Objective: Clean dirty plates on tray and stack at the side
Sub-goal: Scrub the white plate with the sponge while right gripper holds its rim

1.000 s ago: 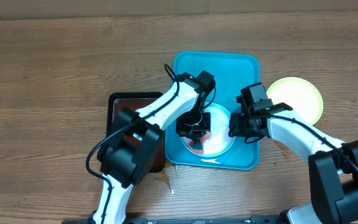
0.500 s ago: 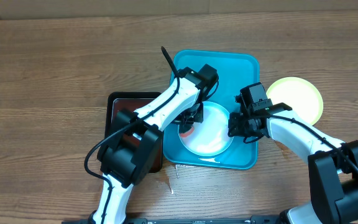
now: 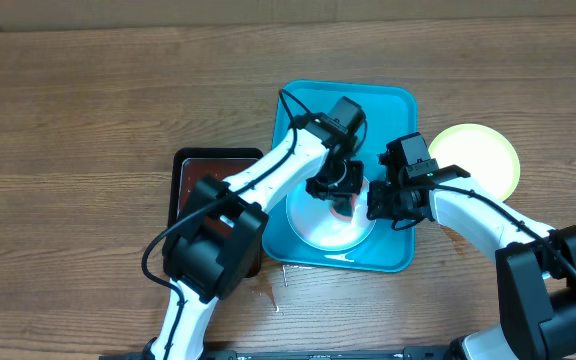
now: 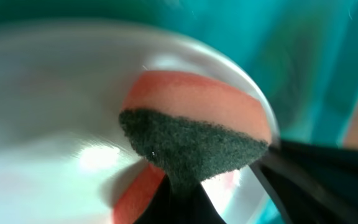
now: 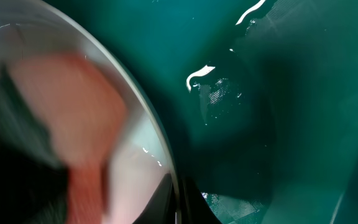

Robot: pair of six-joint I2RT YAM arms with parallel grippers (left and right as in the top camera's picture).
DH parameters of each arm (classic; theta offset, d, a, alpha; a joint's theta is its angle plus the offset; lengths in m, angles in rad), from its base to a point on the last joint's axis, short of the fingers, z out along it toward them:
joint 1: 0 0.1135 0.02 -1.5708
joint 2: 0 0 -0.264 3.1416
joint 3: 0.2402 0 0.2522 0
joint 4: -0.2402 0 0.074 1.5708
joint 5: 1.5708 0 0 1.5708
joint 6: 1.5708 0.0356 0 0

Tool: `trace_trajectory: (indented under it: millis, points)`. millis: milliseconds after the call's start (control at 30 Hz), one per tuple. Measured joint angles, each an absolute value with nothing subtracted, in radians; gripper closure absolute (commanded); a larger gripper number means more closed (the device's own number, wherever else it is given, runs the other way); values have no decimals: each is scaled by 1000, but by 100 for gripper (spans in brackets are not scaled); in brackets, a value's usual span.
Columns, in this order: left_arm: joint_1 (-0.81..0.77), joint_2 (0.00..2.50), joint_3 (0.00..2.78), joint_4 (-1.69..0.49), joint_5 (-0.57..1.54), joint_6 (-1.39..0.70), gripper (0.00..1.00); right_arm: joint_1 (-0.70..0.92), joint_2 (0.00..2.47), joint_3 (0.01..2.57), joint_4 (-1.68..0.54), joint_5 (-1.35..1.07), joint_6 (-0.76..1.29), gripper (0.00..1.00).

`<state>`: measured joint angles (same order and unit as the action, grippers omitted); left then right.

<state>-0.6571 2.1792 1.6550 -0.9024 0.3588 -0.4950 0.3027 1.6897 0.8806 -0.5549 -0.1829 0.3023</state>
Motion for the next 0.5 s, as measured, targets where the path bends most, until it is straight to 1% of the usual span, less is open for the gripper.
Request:
trace_trajectory:
  millis: [133,300,500]
  points:
    - [-670,2179,1655,-968,394,-493,96,303,1690,881,-558,-183,302,96]
    - [-665,2179,1656,-1053,378,-494,96,303,1690,881,-558,-183,302,96]
    - [-656,2179,1657,-1209,182,-525,96,303,1690,881,-559,-183,302,96]
